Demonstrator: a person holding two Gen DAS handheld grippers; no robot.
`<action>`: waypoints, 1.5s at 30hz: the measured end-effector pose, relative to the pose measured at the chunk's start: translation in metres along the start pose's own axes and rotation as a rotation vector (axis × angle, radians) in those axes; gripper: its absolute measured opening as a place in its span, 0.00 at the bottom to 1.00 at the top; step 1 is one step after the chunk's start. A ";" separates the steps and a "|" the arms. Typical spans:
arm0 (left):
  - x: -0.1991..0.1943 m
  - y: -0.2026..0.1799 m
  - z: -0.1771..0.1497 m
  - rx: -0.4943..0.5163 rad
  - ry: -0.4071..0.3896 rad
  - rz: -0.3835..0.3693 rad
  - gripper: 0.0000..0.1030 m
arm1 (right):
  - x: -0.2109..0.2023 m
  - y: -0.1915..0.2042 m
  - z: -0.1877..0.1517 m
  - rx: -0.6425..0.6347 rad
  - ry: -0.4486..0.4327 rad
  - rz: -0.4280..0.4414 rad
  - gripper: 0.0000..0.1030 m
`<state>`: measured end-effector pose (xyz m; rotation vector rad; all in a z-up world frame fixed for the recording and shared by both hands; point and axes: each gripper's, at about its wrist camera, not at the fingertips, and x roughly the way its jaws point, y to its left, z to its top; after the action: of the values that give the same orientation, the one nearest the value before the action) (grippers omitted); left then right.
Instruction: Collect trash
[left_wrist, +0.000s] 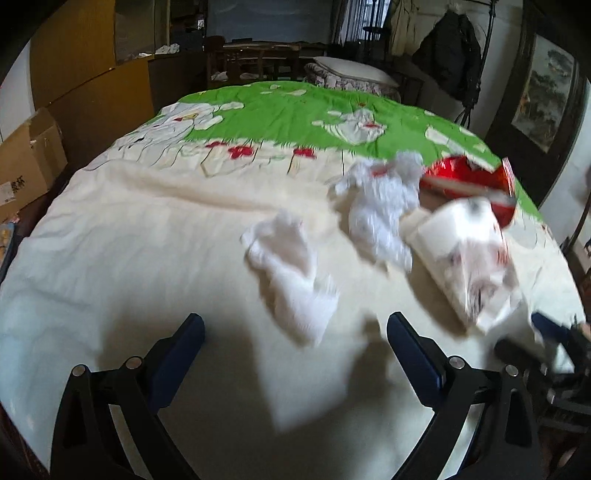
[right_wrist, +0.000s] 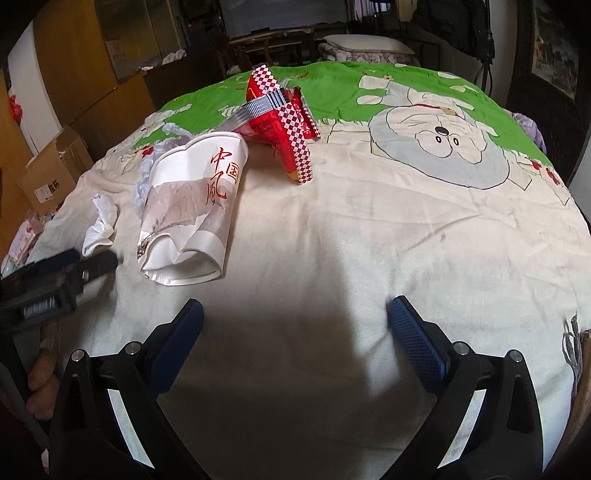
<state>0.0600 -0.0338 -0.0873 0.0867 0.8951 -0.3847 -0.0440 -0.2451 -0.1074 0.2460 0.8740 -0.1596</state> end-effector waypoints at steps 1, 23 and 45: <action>0.003 0.000 0.004 -0.006 -0.002 0.001 0.94 | 0.000 0.000 0.000 0.001 -0.001 0.002 0.94; 0.008 0.010 0.006 -0.068 -0.036 0.044 0.59 | -0.001 -0.002 0.000 0.007 -0.005 0.013 0.95; 0.010 0.010 0.006 -0.076 -0.028 0.029 0.67 | 0.021 0.058 0.034 -0.055 -0.050 0.165 0.94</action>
<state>0.0733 -0.0285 -0.0923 0.0244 0.8785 -0.3243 0.0083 -0.2002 -0.0943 0.2600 0.8037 0.0116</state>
